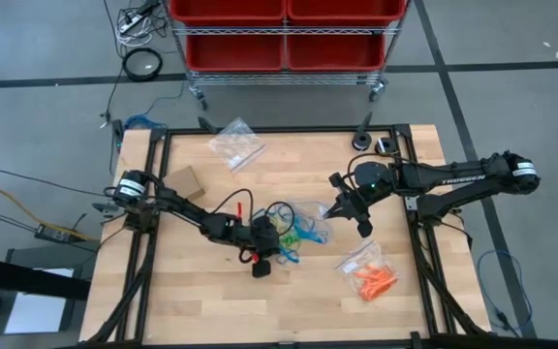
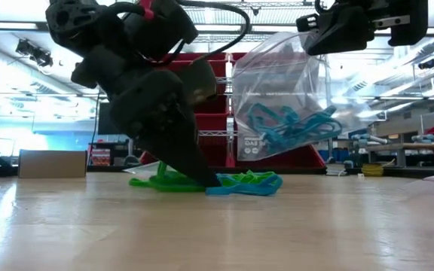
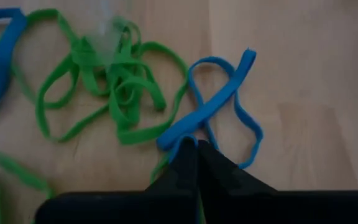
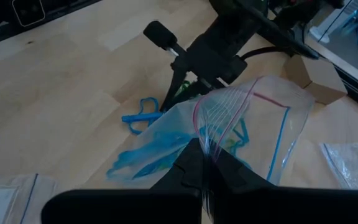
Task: Sort rubber bands
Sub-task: Put the blue rubber band into the transparent zip bag
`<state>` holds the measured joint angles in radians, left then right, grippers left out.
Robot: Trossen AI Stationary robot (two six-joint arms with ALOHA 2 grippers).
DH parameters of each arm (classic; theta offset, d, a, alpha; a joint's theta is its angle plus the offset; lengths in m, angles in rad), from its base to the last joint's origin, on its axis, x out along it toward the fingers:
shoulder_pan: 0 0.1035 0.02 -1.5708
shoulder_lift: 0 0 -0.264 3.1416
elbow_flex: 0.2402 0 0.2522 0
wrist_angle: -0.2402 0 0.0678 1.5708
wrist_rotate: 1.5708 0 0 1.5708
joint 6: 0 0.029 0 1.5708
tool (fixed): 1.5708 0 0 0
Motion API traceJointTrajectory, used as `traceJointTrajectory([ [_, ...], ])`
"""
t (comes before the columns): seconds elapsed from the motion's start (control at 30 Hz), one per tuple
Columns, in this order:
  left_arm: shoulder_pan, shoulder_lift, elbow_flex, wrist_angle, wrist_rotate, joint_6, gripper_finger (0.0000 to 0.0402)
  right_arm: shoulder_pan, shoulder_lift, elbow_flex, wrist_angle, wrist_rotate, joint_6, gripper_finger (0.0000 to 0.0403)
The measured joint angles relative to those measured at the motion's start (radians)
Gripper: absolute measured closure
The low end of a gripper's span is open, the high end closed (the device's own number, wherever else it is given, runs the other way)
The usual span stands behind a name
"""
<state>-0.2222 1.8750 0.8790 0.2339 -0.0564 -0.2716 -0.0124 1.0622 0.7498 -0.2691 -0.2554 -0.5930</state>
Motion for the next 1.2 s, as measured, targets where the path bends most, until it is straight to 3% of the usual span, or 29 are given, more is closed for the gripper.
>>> traceJointTrajectory([
  [0.4,0.000,-0.041,0.000,0.110,0.035,0.017,0.0396,0.000,0.000,0.000,-0.004,0.000,0.015,0.0403],
  [0.67,-0.009,-0.113,0.000,-0.233,-0.045,-0.060,0.0397,0.000,0.000,0.000,-0.009,0.000,0.024,0.0403],
  [0.8,-0.029,-0.180,0.001,-0.138,-0.092,-0.064,0.0398,0.000,0.000,0.000,-0.008,0.000,0.024,0.0403],
  [1.2,-0.074,-0.382,0.001,0.083,-0.207,0.158,0.0398,0.000,0.000,0.000,-0.002,0.000,0.041,0.0403],
])
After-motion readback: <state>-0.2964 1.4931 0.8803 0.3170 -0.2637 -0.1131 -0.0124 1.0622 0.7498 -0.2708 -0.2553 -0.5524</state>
